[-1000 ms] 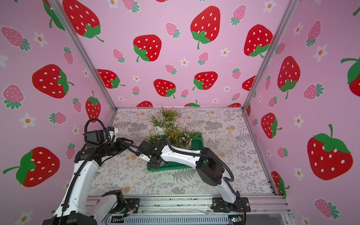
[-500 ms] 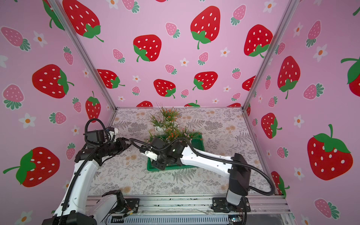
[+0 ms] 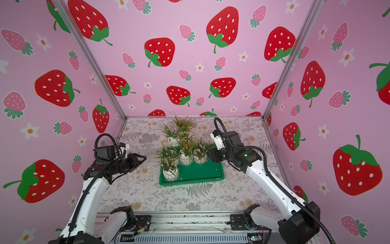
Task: Put the potted gypsophila into the storage box
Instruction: Move the storage box to the center of the board.
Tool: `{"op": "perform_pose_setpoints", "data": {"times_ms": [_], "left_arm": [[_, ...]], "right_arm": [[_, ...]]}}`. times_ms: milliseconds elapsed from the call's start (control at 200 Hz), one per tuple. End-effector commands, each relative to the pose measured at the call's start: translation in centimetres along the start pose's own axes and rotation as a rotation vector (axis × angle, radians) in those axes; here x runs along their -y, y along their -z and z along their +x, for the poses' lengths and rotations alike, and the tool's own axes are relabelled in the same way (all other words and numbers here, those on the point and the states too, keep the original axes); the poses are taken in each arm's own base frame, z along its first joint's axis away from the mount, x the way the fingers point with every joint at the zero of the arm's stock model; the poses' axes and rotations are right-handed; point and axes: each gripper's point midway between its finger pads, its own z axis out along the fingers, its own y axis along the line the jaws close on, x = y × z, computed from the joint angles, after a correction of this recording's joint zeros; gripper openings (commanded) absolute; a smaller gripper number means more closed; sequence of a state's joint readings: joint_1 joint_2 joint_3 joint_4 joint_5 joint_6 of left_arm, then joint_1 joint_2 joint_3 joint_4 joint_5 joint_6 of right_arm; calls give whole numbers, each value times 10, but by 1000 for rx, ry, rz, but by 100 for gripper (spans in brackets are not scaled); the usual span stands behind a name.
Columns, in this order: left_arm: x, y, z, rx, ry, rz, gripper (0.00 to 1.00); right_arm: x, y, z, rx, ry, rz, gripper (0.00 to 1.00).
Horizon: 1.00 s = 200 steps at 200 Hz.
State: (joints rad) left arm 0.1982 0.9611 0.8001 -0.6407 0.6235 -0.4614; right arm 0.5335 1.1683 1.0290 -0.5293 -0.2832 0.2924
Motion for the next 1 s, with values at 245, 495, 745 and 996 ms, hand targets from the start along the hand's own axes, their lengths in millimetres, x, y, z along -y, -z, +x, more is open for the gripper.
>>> {"op": "perform_pose_setpoints", "data": {"times_ms": [245,495,745,996], "left_arm": [[-6,-48,28,-138,85,4,42],[-28,-66,26,-115,140,-58,42],[-32,-82,23,-113,149,-29,39],[-31,-86,23,-109,145,-7,38]], "right_arm": [[81,-34,36,-99,-205,121,48],[89,-65,56,-194,-235,87,41],[105,-85,68,-245,-255,130,35],[112,-94,73,-271,-264,149,25]]}}
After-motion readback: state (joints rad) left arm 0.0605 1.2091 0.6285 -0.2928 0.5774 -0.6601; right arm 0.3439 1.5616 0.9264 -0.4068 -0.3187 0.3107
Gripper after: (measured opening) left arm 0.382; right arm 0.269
